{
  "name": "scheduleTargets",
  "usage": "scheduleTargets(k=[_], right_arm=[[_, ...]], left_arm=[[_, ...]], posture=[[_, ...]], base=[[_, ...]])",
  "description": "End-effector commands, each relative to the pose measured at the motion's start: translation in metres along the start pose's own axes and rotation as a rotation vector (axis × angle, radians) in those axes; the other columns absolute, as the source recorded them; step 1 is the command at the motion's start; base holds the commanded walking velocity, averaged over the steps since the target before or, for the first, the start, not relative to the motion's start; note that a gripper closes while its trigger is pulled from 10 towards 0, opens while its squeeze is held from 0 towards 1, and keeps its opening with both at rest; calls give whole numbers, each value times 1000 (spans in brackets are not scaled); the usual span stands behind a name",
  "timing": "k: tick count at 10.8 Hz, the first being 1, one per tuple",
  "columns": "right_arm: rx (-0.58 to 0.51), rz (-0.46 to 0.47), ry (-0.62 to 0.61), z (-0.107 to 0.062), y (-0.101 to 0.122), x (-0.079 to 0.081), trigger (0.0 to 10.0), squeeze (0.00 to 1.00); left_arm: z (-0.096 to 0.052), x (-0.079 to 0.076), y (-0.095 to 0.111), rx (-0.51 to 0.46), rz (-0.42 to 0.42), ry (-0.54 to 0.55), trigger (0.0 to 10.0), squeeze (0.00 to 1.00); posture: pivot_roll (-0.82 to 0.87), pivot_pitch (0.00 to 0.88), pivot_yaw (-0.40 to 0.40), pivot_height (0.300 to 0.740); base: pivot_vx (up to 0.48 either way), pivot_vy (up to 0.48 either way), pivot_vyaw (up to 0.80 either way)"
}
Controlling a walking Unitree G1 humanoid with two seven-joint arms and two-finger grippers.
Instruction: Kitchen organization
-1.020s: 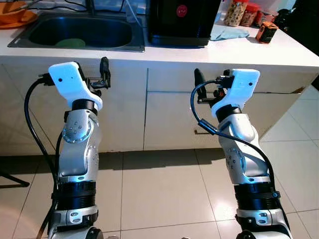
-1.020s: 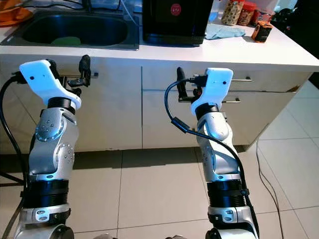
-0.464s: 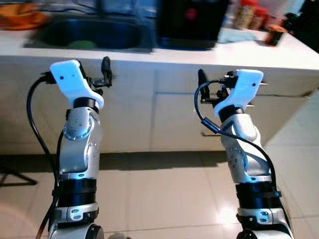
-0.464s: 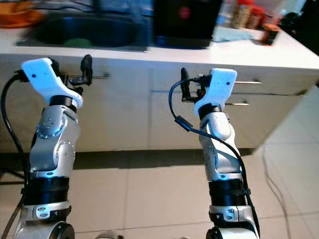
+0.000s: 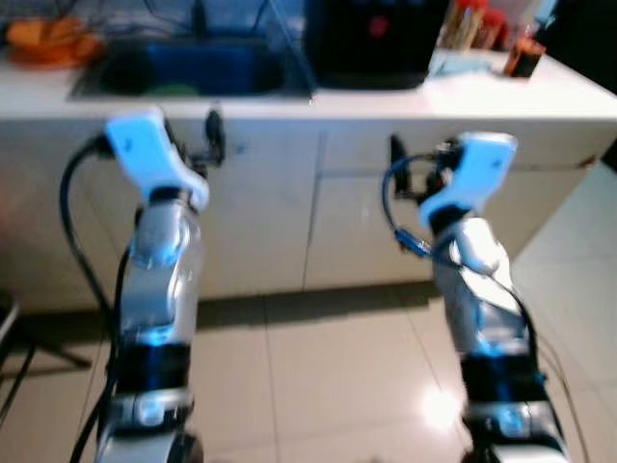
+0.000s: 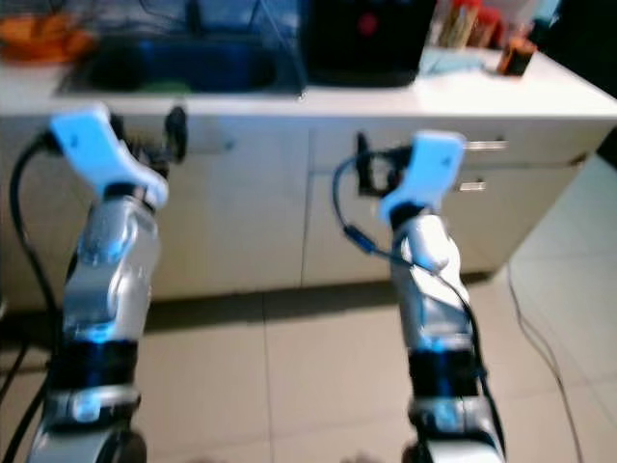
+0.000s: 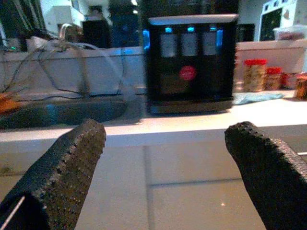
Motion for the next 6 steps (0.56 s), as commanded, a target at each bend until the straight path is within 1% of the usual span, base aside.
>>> scheduleTargets(k=[1,3,6], right_arm=[[-21,-3,6,2,7,2,10000,0],[-25,-19,8,1,8,2,10000,0],[-33,-25,6,2,9,2,10000,0]], left_arm=[[0,0,-1,7,0,7,10000,0],[-2,-5,1,-9,-1,-16,10000,0],[0,-9,2,-10,2,-33,10000,0]], posture=[[-45,32,-56,740],[-45,32,-55,740],[-44,25,-54,740]], base=[[0,368,0],[0,0,0],[0,0,800]])
Point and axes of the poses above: a point about 5 cm out from each wrist's last joint towards the gripper, its own z axis pointing out of the wrist towards the gripper, its own y axis along the axis of the wrist's last joint, x = y × z, the point moved 6 cm from there along z, pointing out of the wrist towards the gripper, and after that the axes turned 12 degrees about -z, right-handed, at the moved point
